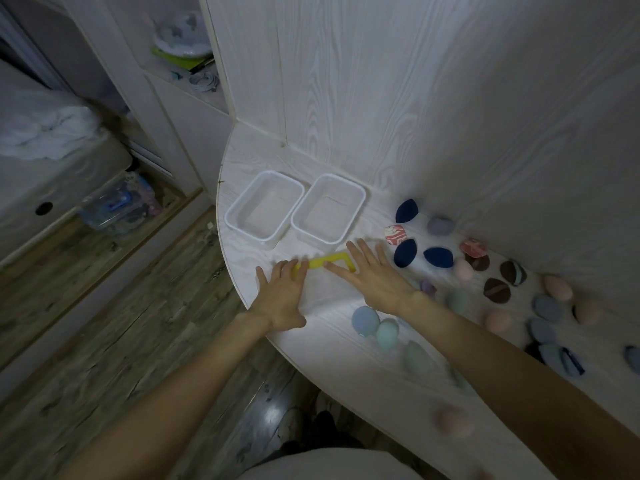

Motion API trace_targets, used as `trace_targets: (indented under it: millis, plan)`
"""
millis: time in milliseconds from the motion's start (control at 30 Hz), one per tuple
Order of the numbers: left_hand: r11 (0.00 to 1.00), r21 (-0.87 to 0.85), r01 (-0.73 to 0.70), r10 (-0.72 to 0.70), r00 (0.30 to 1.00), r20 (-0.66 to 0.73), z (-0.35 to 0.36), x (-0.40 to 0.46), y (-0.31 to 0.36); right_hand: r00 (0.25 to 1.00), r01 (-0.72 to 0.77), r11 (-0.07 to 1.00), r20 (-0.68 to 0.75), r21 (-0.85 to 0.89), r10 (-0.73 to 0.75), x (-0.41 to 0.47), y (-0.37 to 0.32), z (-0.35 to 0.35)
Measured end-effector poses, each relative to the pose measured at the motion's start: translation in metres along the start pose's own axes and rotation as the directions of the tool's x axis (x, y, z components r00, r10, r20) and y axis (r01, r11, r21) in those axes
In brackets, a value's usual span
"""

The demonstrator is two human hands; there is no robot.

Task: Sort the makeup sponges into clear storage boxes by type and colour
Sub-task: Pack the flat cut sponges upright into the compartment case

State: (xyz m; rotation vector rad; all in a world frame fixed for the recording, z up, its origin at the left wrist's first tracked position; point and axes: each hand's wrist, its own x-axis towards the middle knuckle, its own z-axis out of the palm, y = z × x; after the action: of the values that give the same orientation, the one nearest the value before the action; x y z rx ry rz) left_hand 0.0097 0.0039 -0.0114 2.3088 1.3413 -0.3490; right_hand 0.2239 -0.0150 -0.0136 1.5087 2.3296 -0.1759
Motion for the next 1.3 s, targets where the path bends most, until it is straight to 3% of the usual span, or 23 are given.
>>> trace_targets:
  millis: [100,200,267,333,400,467,600,700,767,833,900,933,1000,1067,1167,1300]
  plan:
    - [0.992,-0.114,-0.062,0.066,0.997,0.035,-0.014,0.0,-0.012,0.997,-0.023,0.995,-0.073,0.096,0.03,-0.002,0.009,-0.004]
    - [0.968,-0.229,-0.098,0.098,0.995,-0.01,-0.028,-0.003,-0.024,0.981,-0.073,0.926,-0.14,0.37,0.133,-0.013,0.02,-0.017]
    - [0.962,-0.248,-0.118,0.105,0.992,-0.066,-0.043,-0.004,-0.028,0.924,-0.116,0.782,-0.223,0.612,0.311,-0.02,0.027,-0.02]
    - [0.953,-0.261,-0.152,0.113,0.981,-0.157,-0.056,-0.002,-0.032,0.818,-0.116,0.562,-0.242,0.819,0.522,-0.022,0.031,-0.015]
    - [0.936,-0.305,-0.177,0.09,0.956,-0.279,-0.068,0.002,-0.038,0.778,-0.174,0.393,-0.118,0.903,0.617,-0.02,0.028,-0.007]
    - [0.927,-0.339,-0.163,0.03,0.93,-0.367,-0.075,0.009,-0.047,0.799,-0.273,0.312,0.034,0.91,0.6,-0.016,0.021,0.003]
    - [0.904,-0.416,-0.098,-0.12,0.876,-0.467,-0.073,0.029,-0.057,0.803,-0.361,0.342,0.102,0.868,0.588,-0.017,0.011,0.011]
    - [0.945,-0.325,-0.039,-0.2,0.718,-0.667,-0.069,0.029,-0.048,0.778,-0.397,0.425,0.053,0.813,0.626,-0.018,0.003,0.013]
    - [0.977,-0.174,-0.126,-0.062,0.612,-0.789,-0.062,0.018,-0.034,0.772,-0.381,0.4,0.049,0.834,0.633,-0.019,-0.001,0.014]
    - [0.963,-0.002,-0.269,0.156,0.568,-0.808,-0.046,0.008,-0.02,0.774,-0.356,0.353,0.062,0.865,0.63,-0.02,-0.005,0.014]
    - [0.927,0.093,-0.363,0.318,0.631,-0.708,-0.026,0.004,-0.01,0.783,-0.326,0.337,0.052,0.883,0.62,-0.024,-0.008,0.012]
    - [0.924,0.102,-0.368,0.35,0.709,-0.612,-0.016,0.003,-0.006,0.785,-0.311,0.35,0.032,0.884,0.618,-0.028,-0.01,0.01]
    - [0.951,0.119,-0.284,0.308,0.88,-0.361,-0.001,0.003,-0.003,0.782,-0.288,0.397,-0.025,0.872,0.623,-0.041,-0.013,0.007]
    - [0.966,0.16,-0.203,0.232,0.953,-0.193,0.012,0.003,-0.002,0.749,-0.266,0.412,-0.082,0.871,0.657,-0.063,-0.018,0.011]
    - [0.967,0.126,-0.222,0.251,0.914,-0.319,0.016,-0.003,0.006,0.658,-0.23,0.445,-0.199,0.865,0.726,-0.106,-0.03,0.018]
    - [0.836,-0.162,-0.525,0.399,0.782,-0.479,0.011,-0.01,0.043,0.47,-0.343,0.47,-0.285,0.813,0.835,-0.184,-0.058,0.037]
